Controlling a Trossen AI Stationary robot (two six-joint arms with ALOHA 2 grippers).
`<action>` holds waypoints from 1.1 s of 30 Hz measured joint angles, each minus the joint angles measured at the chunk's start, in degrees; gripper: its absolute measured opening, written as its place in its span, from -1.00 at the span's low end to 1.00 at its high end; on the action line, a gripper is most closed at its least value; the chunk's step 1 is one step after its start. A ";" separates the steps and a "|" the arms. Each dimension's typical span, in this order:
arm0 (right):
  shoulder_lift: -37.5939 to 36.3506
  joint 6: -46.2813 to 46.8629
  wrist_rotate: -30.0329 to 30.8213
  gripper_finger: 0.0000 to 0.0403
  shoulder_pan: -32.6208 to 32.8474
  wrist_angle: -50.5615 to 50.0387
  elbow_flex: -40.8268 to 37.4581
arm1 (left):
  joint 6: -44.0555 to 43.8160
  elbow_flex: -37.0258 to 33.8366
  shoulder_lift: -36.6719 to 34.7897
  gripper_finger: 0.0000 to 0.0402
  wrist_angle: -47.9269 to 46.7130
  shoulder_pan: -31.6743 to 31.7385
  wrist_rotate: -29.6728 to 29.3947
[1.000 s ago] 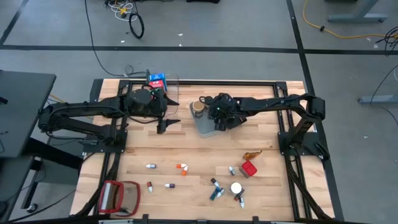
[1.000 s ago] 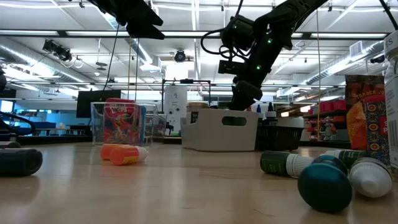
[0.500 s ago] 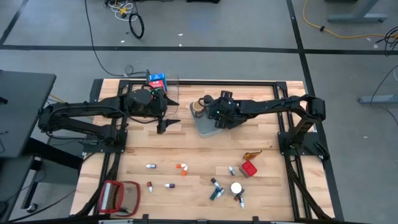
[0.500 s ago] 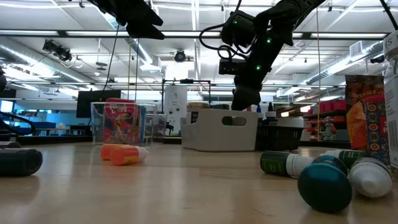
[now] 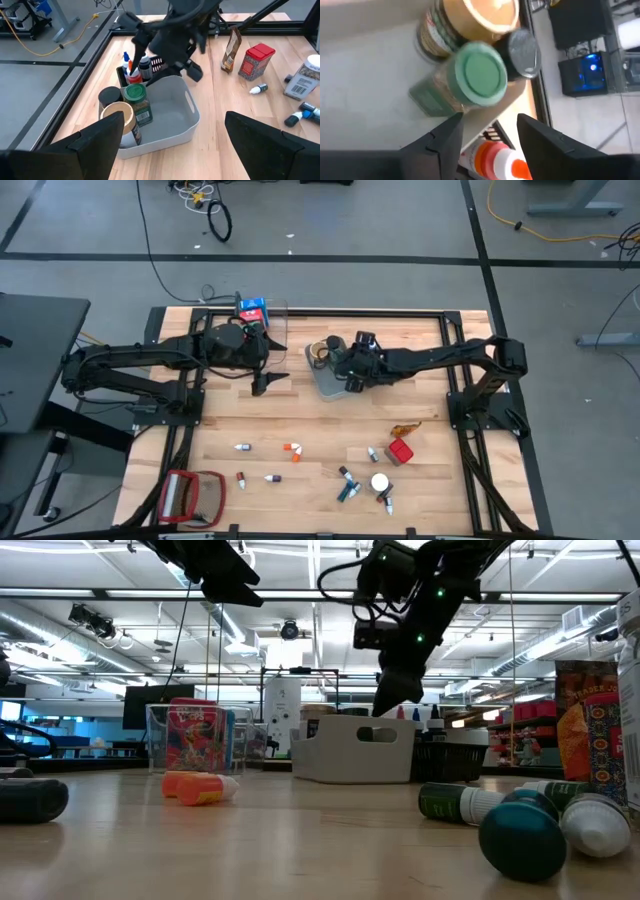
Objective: Pick & Place Kitchen Items
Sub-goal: Put the red seasoning can into the gray bin
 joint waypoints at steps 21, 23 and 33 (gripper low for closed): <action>-7.64 18.21 -36.74 -0.02 10.17 -8.75 0.00 | -1.76 0.00 0.00 0.77 0.47 -0.02 0.07; -7.64 21.11 -37.39 -0.04 11.56 -11.14 0.00 | -2.37 0.00 0.00 0.77 0.72 -0.02 0.07; -7.73 35.31 -43.89 -0.02 17.64 -12.91 0.00 | -4.86 0.00 0.00 0.77 0.81 -0.02 0.06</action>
